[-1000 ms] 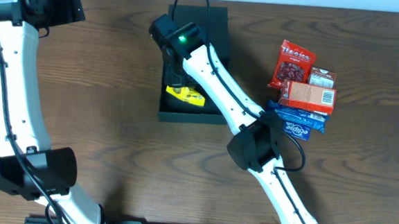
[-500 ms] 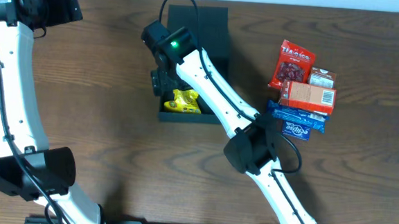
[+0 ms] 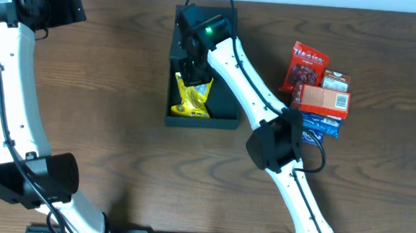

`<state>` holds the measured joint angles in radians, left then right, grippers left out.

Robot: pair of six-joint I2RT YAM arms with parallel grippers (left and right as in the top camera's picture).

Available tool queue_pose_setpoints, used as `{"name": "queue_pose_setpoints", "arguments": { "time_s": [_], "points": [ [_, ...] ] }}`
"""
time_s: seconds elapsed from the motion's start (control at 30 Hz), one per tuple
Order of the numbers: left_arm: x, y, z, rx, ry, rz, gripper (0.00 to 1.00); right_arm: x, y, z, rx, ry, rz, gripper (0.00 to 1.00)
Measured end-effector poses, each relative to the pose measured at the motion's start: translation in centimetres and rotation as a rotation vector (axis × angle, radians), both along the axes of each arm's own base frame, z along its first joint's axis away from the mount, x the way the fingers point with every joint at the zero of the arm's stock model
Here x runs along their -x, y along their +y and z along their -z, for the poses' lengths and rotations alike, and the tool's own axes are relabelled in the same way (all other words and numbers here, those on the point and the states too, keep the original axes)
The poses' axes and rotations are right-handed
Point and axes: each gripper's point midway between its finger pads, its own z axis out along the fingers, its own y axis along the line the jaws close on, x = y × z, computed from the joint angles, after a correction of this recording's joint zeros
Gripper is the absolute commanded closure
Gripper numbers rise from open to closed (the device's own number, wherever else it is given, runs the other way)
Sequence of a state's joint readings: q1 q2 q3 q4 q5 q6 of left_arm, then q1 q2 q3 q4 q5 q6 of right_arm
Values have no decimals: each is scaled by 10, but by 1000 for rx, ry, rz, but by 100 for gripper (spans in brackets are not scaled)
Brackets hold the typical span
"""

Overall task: Pack container
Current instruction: 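Carry the yellow bag left and lower it into the box, then open the right gripper and press the bag down in the box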

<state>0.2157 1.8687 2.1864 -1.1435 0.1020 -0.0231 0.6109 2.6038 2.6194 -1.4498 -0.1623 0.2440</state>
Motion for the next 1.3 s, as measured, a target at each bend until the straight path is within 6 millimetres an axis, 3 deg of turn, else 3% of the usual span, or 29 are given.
{"name": "queue_pose_setpoints", "arguments": {
  "time_s": [0.17, 0.43, 0.7, 0.8, 0.97, 1.03, 1.13, 1.3],
  "points": [
    [-1, 0, -1, -1, -7, 0, 5, 19, 9, 22, -38, 83, -87, 98],
    [-4, 1, -4, -5, -22, 0, 5, 29, 7, 48, -39, 136, -118, 98],
    [-5, 1, -4, -5, -25, 0, 5, 25, 7, 48, -34, 113, -124, 99],
    [-5, 1, -4, -5, -25, 1, 5, 24, 5, 40, -28, 105, -126, 99],
    [-5, 1, -4, -5, -25, 0, 5, 3, 6, -3, -56, 0, -121, 99],
    [-5, 1, -4, -5, -25, 1, 5, -5, -3, -9, -41, -24, -104, 98],
    [-5, 1, -4, -6, -25, 0, 5, -15, -22, -2, 8, -30, -68, 98],
    [-5, 1, -4, -6, -25, 0, 5, -31, -45, 27, 67, -38, -13, 98]
  ]
}}
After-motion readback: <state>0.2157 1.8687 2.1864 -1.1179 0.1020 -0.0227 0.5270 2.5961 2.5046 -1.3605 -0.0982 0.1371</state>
